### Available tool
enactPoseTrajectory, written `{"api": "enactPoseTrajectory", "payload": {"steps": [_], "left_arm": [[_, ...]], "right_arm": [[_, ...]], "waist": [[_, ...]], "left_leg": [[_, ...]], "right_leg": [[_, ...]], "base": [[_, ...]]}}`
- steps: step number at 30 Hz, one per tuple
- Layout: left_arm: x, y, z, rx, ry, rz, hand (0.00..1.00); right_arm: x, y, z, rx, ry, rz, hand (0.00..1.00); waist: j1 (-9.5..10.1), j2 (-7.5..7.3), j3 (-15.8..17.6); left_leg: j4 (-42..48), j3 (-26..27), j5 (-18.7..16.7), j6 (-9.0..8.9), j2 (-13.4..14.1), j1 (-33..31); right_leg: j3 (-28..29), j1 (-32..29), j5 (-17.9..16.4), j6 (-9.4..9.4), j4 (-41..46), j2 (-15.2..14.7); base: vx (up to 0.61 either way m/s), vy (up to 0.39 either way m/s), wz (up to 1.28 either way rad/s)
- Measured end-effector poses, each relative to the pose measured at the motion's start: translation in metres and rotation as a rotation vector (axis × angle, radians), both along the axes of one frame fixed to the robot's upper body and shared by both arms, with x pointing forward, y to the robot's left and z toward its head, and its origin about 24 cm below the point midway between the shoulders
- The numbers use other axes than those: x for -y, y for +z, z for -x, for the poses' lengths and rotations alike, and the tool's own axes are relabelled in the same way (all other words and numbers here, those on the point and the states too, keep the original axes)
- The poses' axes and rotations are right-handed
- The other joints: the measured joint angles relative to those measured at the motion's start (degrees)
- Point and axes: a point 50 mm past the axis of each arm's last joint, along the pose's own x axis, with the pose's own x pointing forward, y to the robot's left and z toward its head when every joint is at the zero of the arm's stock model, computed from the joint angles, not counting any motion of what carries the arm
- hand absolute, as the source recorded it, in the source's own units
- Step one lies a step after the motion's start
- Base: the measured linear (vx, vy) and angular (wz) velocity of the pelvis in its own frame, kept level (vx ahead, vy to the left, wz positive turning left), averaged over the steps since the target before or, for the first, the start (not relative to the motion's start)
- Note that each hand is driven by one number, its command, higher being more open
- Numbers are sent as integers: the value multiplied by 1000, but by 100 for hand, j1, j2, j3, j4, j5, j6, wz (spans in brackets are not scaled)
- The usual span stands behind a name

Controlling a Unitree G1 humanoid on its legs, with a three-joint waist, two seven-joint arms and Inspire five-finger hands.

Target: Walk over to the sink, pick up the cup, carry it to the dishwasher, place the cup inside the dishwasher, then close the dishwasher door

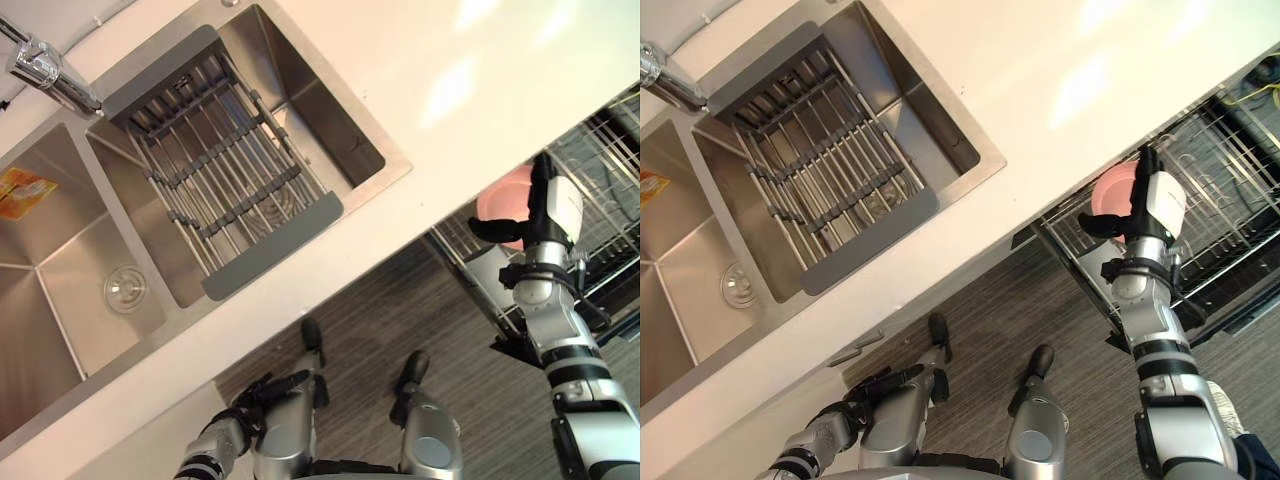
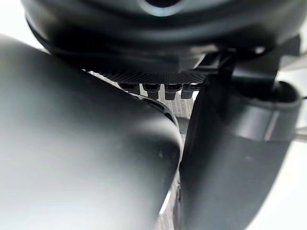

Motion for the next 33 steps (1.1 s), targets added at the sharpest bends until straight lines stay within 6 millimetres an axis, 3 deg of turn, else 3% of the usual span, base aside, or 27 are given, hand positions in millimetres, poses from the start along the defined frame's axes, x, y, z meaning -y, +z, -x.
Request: {"api": "enactPoseTrajectory", "payload": {"steps": [4, 7, 9, 12, 15, 16, 19, 23, 26, 29, 33], "left_arm": [[-8, -3, 11, -26, 26, -23, 100], [-17, -7, 23, -54, 81, -28, 100], [-24, -10, 36, -88, 124, -34, 100], [-28, -13, 48, -129, 166, -37, 100], [-29, -17, 59, -172, 189, -40, 100], [-29, -18, 64, -190, 206, -39, 100], [-26, -21, 74, -218, 221, -30, 100], [-15, -25, 81, -244, 223, -1, 100], [-8, -27, 83, -248, 226, 13, 100], [-8, -27, 84, -242, 227, 11, 100], [-14, -29, 101, -285, 228, -18, 100]], "right_arm": [[21, 5, 33, 201, -175, -163, 100], [44, 3, 68, 324, -361, -228, 100], [64, -7, 98, 358, -503, -276, 100], [81, -22, 129, 358, -623, -336, 100], [92, -53, 165, 326, -733, -479, 100], [92, -73, 178, 300, -759, -570, 100], [77, -123, 198, 282, -778, -832, 100], [38, -161, 195, 170, -658, -998, 100], [10, -175, 175, 63, -493, -1072, 100], [-17, -182, 149, 22, -349, -1173, 100], [-19, -186, 146, 31, -332, -1227, 100]], "waist": [[-137, -188, -104], [-257, -379, -277], [-376, -530, -470], [-504, -596, -636], [-648, -601, -803], [-656, -596, -913], [-654, -540, -1067], [-604, -290, -1230], [-546, -104, -1355], [-279, -41, -1402], [-263, -35, -1441]], "left_leg": [[-71, 85, -6, -8, 11, 295], [-94, 226, -43, -58, 55, 499], [-94, 323, -86, -102, 101, 654], [-94, 386, -121, -132, 140, 789], [-51, 421, -157, -176, 190, 885], [4, 450, -178, -198, 216, 888], [32, 458, -187, -211, 262, 984], [48, 519, -261, -210, 251, 972], [55, 710, -262, -205, 261, 954], [48, 701, -254, -208, 236, 920], [-2, 589, -119, -122, 133, 874]], "right_leg": [[57, 256, -16, 20, -82, 23], [138, 420, -21, 17, -149, 66], [234, 536, -23, 13, -203, 110], [281, 658, -28, 4, -252, 147], [298, 764, -37, -11, -283, 168], [305, 785, -46, -23, -282, 181], [285, 897, -83, -52, -264, 213], [145, 955, -143, -23, -218, 197], [-89, 1056, -175, -4, -221, 113], [-240, 1086, -201, 33, -220, 59], [-411, 1163, -154, 128, -222, -27]], "base": [[6, -7, -11], [6, -12, -17], [23, -21, -22], [25, -28, -15], [1, -16, -8], [9, -20, -5], [-22, -28, 0], [-64, -1, 12], [-26, 11, 39], [7, 16, 30], [81, 10, 20]]}}
